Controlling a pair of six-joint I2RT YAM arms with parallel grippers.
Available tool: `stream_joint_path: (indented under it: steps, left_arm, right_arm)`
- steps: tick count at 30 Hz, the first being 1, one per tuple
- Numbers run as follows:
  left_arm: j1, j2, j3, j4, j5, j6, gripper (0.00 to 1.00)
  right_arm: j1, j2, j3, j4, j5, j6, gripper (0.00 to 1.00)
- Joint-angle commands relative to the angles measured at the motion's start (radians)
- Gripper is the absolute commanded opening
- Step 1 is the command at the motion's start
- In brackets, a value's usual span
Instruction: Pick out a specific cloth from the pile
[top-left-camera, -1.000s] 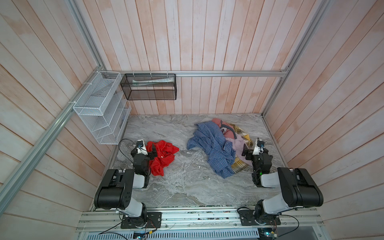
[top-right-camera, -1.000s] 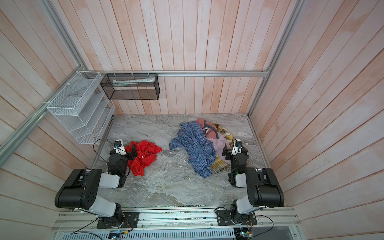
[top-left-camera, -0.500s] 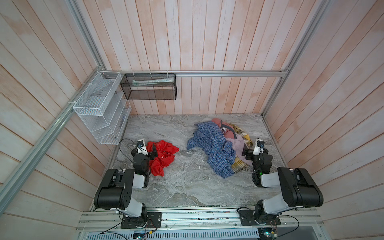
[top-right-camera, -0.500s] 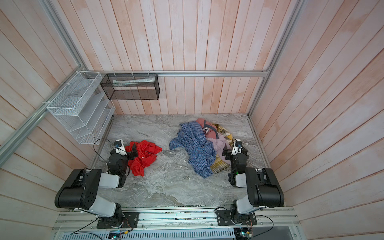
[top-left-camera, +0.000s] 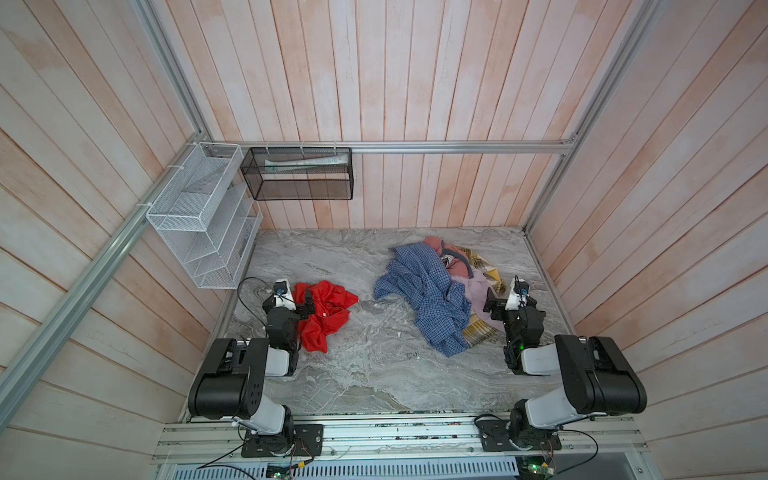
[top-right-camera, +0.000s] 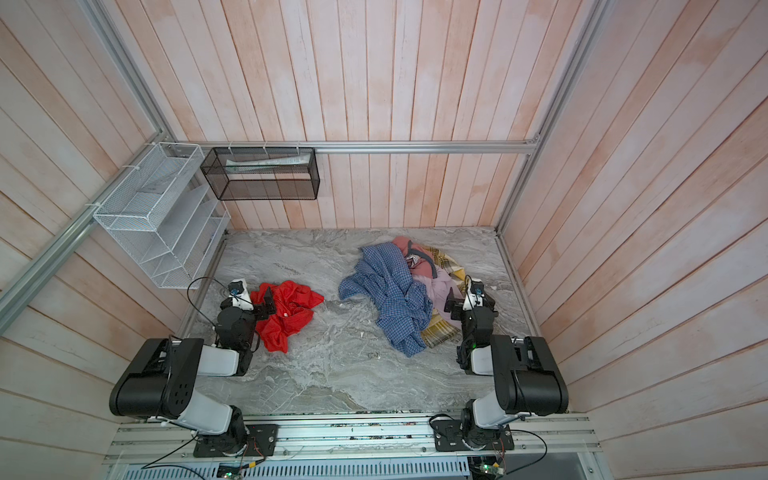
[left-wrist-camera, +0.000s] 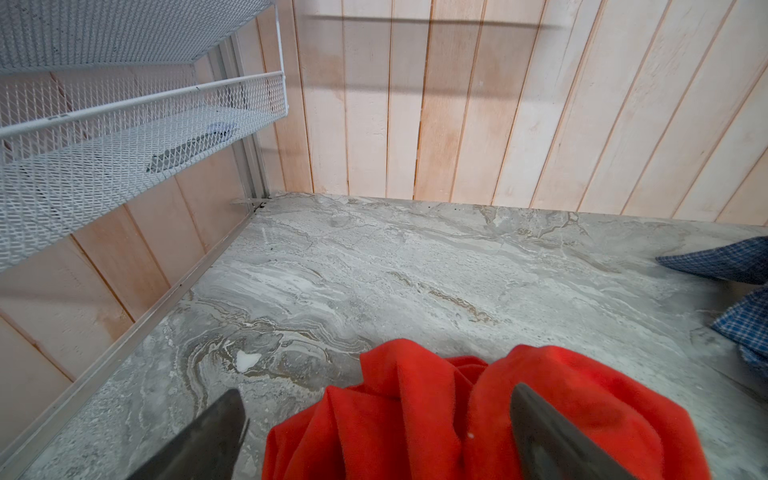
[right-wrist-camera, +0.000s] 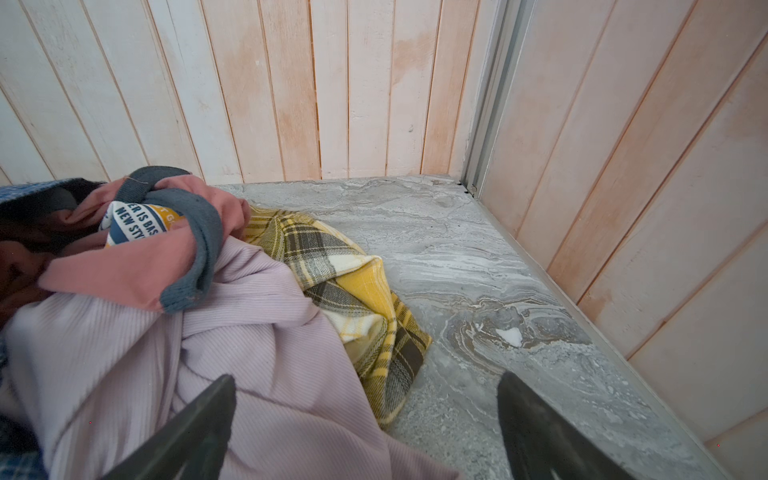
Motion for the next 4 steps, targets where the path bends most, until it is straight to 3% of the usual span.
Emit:
stream_joint_path:
  steps: [1, 4]
  left_arm:
    - [0.004, -0.002, 0.016, -0.011, 0.018, -0.004, 1.00]
    - [0.007, -0.002, 0.015, -0.008, 0.027, -0.007, 1.00]
  right_arm:
    - [-0.004, 0.004, 0.014, -0.005, -0.006, 0.012, 0.98]
    - [-0.003, 0.004, 0.014, -0.004, -0.005, 0.011, 0.98]
